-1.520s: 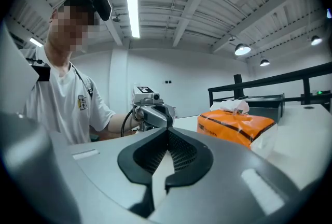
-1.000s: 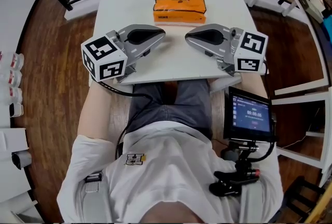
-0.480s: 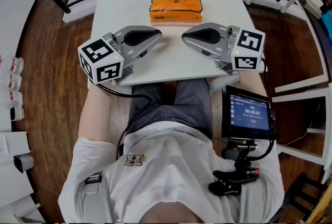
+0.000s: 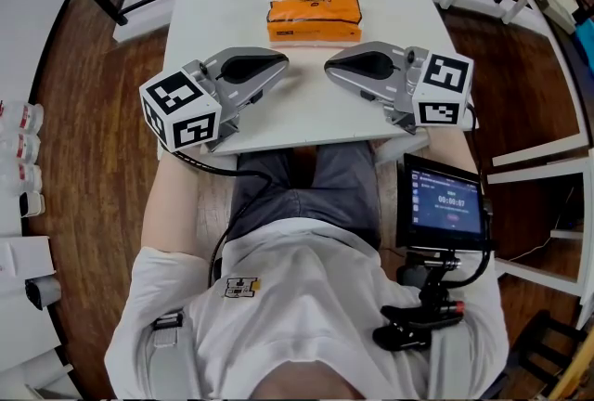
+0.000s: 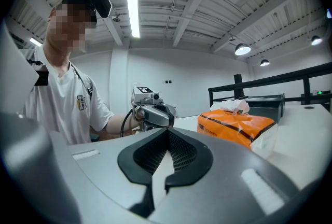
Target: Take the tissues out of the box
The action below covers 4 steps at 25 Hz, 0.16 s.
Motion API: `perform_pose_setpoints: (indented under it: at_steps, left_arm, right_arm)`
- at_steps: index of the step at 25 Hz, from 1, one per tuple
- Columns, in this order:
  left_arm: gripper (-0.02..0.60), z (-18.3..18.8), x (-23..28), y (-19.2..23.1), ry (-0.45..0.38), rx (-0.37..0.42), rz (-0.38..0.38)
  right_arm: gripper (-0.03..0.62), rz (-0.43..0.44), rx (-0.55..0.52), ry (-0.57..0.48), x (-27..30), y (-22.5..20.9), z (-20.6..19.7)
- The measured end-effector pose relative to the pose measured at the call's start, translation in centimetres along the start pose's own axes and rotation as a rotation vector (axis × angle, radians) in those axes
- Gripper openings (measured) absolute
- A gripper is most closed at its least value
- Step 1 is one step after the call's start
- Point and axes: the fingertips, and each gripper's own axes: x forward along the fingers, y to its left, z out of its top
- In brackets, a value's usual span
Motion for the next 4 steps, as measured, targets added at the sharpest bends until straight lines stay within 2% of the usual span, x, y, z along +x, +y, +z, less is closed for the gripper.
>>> perform_pose_setpoints:
  at_steps: [4]
  left_arm:
    - [0.0, -0.03, 0.03, 0.09, -0.006, 0.005, 0.0]
  right_arm:
    - [0.0, 0.001, 0.001, 0.0, -0.01, -0.02, 0.0]
